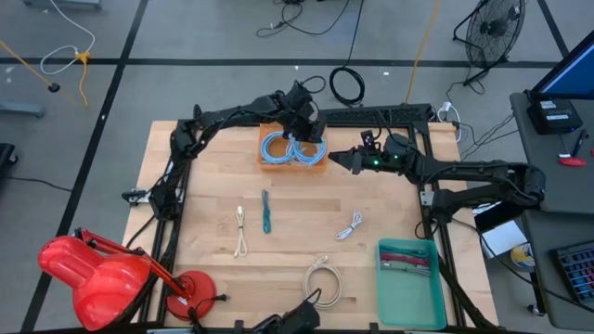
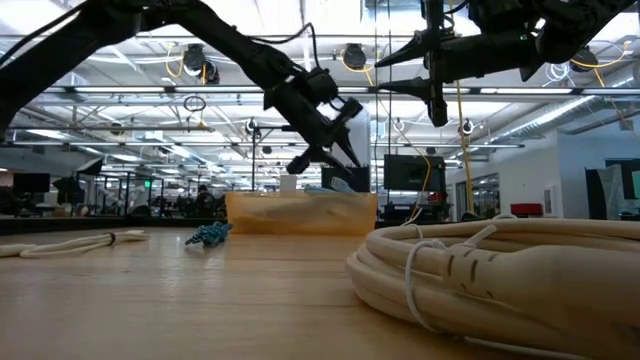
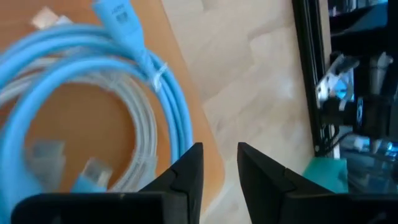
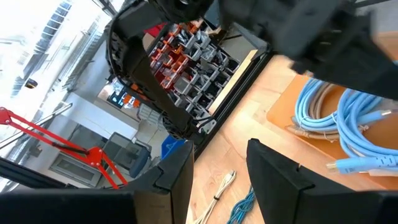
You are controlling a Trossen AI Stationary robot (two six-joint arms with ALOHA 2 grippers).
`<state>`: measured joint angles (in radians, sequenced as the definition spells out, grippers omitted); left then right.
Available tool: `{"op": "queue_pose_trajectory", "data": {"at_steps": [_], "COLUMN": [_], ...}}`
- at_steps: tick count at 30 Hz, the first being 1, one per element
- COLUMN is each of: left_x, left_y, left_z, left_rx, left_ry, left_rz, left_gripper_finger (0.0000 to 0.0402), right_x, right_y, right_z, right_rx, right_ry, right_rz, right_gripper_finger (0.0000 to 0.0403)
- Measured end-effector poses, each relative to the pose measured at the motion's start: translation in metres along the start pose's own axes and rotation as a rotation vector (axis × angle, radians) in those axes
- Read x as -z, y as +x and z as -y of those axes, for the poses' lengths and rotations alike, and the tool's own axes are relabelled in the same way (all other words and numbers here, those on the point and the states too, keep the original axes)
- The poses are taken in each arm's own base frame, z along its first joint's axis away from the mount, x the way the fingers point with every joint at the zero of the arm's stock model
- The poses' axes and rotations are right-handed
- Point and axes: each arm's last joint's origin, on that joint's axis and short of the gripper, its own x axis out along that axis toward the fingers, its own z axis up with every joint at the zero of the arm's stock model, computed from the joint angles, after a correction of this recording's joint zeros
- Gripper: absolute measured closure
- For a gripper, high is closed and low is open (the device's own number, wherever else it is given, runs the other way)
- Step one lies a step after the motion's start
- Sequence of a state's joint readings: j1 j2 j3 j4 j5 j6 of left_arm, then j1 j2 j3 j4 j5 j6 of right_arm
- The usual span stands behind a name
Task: Pick & Place USB Port
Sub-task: Put the large blue charger cable into the orange bin
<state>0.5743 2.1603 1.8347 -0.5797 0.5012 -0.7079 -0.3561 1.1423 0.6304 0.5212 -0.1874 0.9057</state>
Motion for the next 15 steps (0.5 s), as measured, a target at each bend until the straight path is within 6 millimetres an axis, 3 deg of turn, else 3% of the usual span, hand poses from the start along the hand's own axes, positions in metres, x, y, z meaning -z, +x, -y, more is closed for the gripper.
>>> {"op": "queue_pose_trajectory", "data": {"at_steps": [5, 9, 12, 15], "left_x": [0.01, 0.022, 0.027, 0.024], "left_y": [-0.037, -0.063, -0.072, -0.069], "left_z": [0.011, 0.006, -0.008, -0.017], "left_rx": [-0.094, -0.252, -0.365, -0.389], "left_ry": [0.188, 0.283, 0.273, 0.307], "left_rz": [-0.022, -0.095, -0.175, -0.196], "left_gripper_finger": [0.035, 0.0395, 0.0399, 0.0399], "right_x": [0.0, 0.0, 0.0, 0.0], "right_y": [0.0, 0.0, 0.0, 0.0], "right_z": [0.0, -0.001, -0.001, 0.0], "right_rx": [-0.005, -0.005, -0.005, -0.005], "right_ry": [0.002, 0.006, 0.01, 0.009], "right_rz": [0.004, 0.004, 0.004, 0.004], "right_gripper_finger": [0.0261, 0.0261, 0.0261, 0.0261]}}
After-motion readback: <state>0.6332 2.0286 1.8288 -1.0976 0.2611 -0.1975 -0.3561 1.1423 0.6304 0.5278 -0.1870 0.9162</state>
